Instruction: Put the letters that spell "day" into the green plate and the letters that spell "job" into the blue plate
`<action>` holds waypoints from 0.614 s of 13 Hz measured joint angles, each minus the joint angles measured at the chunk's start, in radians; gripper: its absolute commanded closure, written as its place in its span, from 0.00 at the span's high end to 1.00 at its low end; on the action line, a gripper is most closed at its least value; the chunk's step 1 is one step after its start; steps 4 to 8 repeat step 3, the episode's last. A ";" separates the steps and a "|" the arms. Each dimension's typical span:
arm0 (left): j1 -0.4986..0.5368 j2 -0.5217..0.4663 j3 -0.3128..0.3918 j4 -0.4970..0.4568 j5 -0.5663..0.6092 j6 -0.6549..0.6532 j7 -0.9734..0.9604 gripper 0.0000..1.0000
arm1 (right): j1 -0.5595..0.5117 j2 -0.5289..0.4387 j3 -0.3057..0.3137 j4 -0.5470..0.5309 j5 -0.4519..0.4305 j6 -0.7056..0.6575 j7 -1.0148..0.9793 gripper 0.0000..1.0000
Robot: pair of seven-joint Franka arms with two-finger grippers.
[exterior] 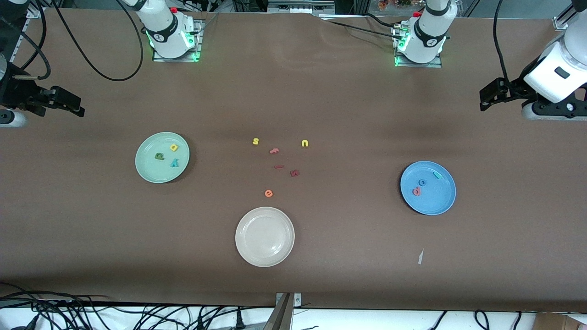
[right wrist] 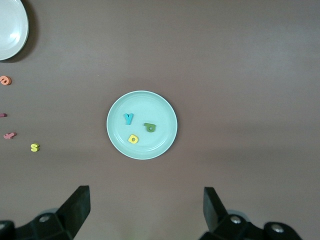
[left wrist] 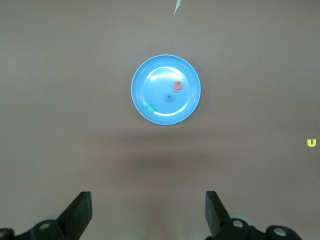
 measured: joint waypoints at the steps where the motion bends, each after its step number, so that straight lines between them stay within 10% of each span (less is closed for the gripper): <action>1: -0.005 0.002 0.001 0.000 0.000 0.000 -0.001 1.00 | 0.000 0.000 0.000 0.000 0.000 0.000 0.000 1.00; 8: -0.012 0.003 0.018 0.000 0.000 0.001 -0.001 1.00 | 0.000 0.000 0.000 0.000 0.000 0.000 0.000 1.00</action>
